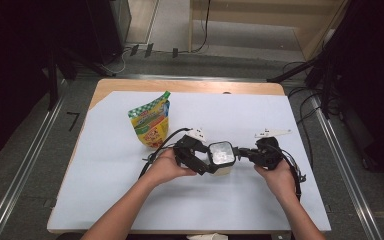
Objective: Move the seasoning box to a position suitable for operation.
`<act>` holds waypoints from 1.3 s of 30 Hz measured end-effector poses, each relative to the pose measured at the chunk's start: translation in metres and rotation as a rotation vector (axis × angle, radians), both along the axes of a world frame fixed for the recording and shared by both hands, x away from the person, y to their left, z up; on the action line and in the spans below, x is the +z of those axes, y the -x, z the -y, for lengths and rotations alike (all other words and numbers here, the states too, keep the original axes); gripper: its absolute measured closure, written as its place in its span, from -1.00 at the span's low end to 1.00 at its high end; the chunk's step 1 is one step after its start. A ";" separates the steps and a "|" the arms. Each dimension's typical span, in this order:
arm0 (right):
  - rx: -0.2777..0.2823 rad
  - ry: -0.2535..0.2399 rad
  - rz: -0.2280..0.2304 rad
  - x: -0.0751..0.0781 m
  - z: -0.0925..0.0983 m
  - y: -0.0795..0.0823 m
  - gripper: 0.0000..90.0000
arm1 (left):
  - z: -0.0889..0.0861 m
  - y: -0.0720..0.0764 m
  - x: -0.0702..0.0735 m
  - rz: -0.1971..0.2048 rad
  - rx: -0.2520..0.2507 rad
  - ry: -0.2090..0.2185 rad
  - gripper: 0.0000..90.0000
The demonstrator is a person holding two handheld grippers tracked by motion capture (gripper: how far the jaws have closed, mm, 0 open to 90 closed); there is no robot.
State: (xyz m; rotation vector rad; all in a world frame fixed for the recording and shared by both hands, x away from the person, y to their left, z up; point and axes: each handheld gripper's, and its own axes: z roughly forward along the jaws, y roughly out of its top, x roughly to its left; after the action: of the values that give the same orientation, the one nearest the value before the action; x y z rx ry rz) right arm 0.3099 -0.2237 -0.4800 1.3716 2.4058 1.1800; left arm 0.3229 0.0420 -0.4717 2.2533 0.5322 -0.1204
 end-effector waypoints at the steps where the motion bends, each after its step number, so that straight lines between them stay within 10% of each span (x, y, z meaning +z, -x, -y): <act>1: 0.000 0.000 0.000 0.000 0.000 0.000 1.00 | 0.001 0.000 0.000 0.010 0.000 -0.002 -0.66; 39: 0.000 0.012 0.005 0.000 -0.002 0.002 1.00 | 0.010 0.006 0.022 0.099 0.005 -0.059 -0.64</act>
State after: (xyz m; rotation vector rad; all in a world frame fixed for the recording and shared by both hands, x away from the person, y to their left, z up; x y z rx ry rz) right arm 0.3080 -0.2219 -0.4801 1.3635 2.4056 1.1662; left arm 0.3172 0.0322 -0.4494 2.3016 0.4942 0.0103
